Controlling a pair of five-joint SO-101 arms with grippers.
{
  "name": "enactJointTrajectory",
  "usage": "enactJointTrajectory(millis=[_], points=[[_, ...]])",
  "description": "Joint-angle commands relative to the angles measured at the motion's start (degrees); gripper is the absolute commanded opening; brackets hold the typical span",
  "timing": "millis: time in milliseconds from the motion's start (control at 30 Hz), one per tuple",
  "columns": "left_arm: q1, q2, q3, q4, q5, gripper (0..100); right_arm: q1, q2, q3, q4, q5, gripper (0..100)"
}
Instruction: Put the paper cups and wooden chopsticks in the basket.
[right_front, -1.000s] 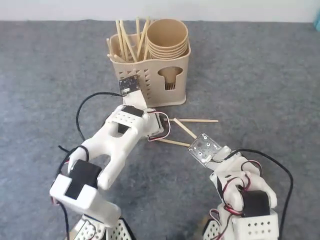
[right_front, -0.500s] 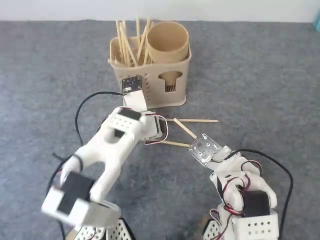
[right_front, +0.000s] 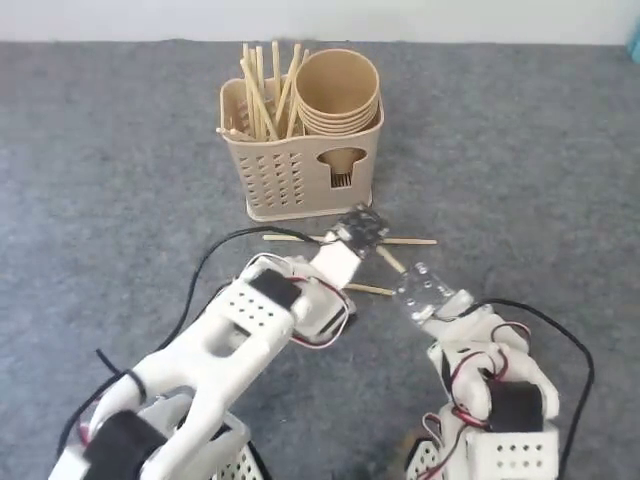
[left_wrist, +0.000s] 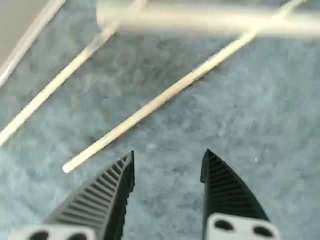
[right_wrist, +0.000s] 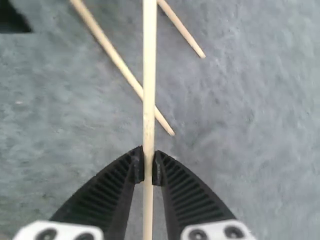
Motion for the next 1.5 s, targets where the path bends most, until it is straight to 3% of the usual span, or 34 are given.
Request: enactJointTrajectory(millis=[0, 200, 267, 433, 567, 667, 833, 1000, 1167, 1467], points=[[0.97, 7.74, -8.4, 0.26, -10.02, 20, 7.69, -1.01, -0.26, -0.22, 0.18, 0.9], [1.05, 26.11, -20.35, 0.7, -14.33, 20, 21.41, -1.01, -0.09, -3.47, 0.18, 0.9], [1.05, 29.27, -24.75, 4.75, -15.56, 20, 25.1, -1.01, 0.0, -4.7, 0.18, 0.9], [1.23, 32.97, -29.05, 5.63, -16.44, 16, 29.93, -1.01, 4.57, -9.8, 0.18, 0.9], [4.66, 33.49, -28.35, 6.33, -19.6, 0, 31.78, -1.01, 8.79, -14.55, 0.26, 0.9], [6.86, 33.23, -27.38, 9.05, -22.59, 1, 32.57, -1.01, 9.76, -16.04, 0.53, 0.9], [7.12, 33.23, -28.26, 7.47, -21.27, 1, 32.66, -1.01, 9.76, -16.04, 0.62, 0.9], [7.21, 33.23, -32.66, 11.69, -21.63, 2, 32.57, -1.01, 10.11, -16.04, 0.62, 0.9], [8.18, 33.23, -36.79, 15.12, -26.55, 10, 32.57, -1.01, 10.11, -15.87, 0.62, 0.9], [7.74, 33.85, -37.49, 5.45, -30.42, 11, 32.75, -1.01, 10.2, -15.52, 0.26, 0.9]])
